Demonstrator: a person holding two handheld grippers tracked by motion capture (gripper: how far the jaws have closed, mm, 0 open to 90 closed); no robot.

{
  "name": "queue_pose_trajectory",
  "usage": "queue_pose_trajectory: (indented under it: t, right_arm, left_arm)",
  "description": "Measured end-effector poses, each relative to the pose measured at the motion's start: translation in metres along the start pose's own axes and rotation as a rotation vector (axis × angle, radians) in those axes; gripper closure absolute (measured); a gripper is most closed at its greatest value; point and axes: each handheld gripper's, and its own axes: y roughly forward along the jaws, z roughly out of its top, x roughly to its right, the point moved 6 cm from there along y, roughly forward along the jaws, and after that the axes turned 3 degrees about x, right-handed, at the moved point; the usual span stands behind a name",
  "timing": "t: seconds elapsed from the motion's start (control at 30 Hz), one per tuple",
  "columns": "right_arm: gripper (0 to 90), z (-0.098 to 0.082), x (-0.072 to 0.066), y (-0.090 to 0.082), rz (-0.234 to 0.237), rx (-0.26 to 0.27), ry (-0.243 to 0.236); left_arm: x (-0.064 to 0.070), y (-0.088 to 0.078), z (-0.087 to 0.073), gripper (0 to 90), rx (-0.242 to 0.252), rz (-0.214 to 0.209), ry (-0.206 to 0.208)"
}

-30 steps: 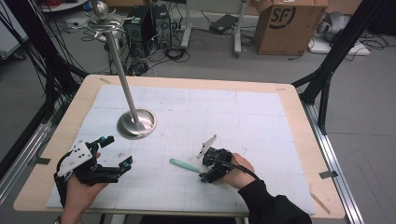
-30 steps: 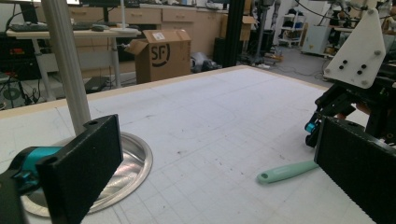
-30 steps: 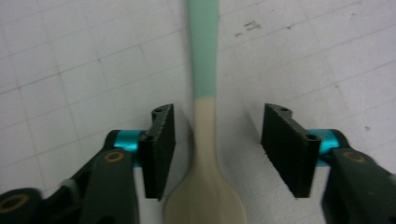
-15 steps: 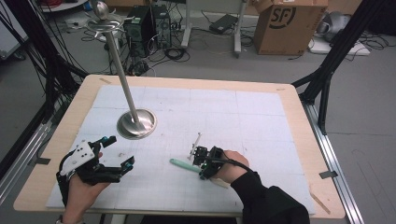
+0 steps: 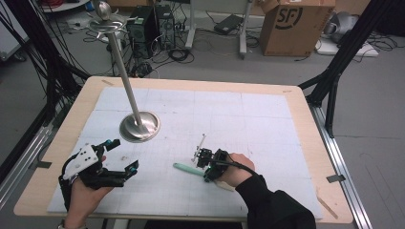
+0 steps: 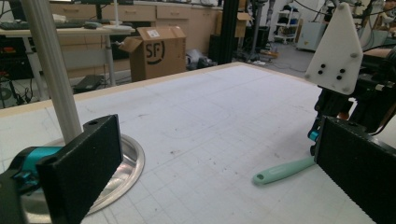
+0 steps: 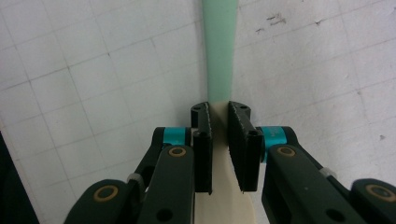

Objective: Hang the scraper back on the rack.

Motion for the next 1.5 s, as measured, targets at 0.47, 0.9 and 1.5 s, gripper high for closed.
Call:
queue_pose_trajectory:
  t: [0.47, 0.9, 1.5]
  right_arm:
    - [80.4, -0.007, 0.006, -0.034, 0.003, 0.230, 0.065]
    - [80.3, -0.002, 0.013, -0.069, -0.052, 0.675, 0.168]
    - [80.3, 0.044, 0.031, -0.112, -0.074, 1.132, 0.128]
  left_arm:
    - [-0.001, -0.004, 0.005, 1.7, 0.023, 0.003, -0.002]
    - [-0.001, -0.006, 0.006, 1.7, 0.029, 0.006, 0.001]
    - [-0.002, -0.018, 0.008, 1.7, 0.035, 0.025, 0.005]
